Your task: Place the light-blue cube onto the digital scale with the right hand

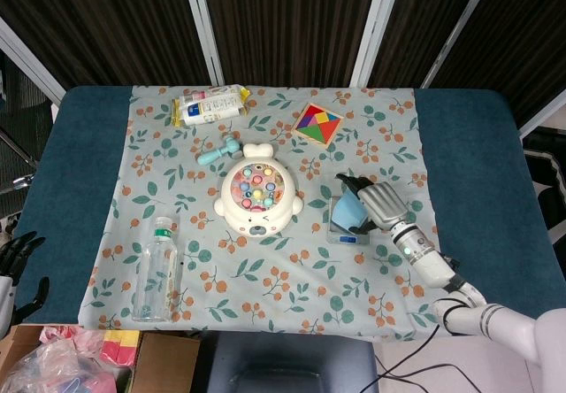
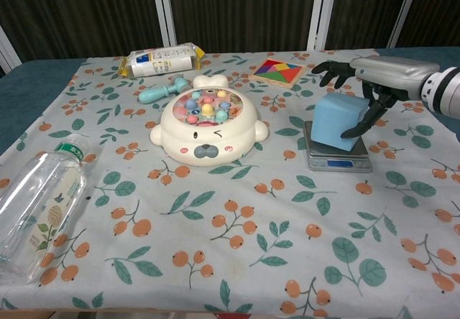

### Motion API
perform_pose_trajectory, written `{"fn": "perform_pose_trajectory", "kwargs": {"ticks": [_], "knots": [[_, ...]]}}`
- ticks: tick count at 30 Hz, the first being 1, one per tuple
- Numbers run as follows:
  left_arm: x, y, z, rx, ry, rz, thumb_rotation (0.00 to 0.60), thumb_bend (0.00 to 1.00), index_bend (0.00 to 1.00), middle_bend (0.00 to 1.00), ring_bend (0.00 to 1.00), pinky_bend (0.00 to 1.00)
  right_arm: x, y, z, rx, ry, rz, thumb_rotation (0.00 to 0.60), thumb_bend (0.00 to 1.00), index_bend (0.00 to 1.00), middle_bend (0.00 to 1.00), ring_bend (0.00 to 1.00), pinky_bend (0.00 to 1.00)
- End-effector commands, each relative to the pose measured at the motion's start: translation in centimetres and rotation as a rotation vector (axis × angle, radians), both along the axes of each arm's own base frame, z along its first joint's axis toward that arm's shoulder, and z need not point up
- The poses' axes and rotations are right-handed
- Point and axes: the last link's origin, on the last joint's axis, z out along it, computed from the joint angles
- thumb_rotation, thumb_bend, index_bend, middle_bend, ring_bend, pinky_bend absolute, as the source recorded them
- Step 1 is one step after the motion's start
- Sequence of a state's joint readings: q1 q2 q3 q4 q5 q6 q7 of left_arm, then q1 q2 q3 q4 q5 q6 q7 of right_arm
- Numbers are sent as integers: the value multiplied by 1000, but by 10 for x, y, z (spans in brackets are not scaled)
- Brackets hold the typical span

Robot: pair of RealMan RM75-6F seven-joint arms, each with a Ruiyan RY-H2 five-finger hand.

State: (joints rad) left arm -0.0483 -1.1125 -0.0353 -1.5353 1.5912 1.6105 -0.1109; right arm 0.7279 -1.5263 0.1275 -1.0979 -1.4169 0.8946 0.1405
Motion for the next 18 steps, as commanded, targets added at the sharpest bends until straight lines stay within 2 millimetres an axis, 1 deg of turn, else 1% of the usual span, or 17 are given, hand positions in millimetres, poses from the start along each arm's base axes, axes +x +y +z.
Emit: {"fn": "perform_pose_trajectory", "kwargs": {"ticks": [1,5,10,12,14,17,18], "knots": [[0,0,0,0,0,0,600,455,184,122,142,411,0,1,1,9,-8,4,600,164,0,176,174,594],[0,0,0,-1,0,0,600,455,184,122,142,410,1,3,5,9,-23,14,600,135,0,117,118,508],[0,0,0,-5,1,-2,600,456,184,122,142,411,1,10,14,15,-38,28,600,115,0,41,30,327],[0,0,-1,-6,1,-1,600,456,184,122,142,411,1,15,22,19,-40,36,600,112,0,29,11,275],[0,0,-1,-5,3,1,600,456,184,122,142,411,-1,22,32,18,-18,43,600,112,0,27,6,253],[0,0,-1,3,10,4,600,455,184,122,142,410,-3,42,53,-23,16,47,600,113,0,30,21,250],[0,0,-1,6,12,5,600,455,184,122,142,410,-5,53,62,-50,39,43,600,113,0,32,23,250]]}}
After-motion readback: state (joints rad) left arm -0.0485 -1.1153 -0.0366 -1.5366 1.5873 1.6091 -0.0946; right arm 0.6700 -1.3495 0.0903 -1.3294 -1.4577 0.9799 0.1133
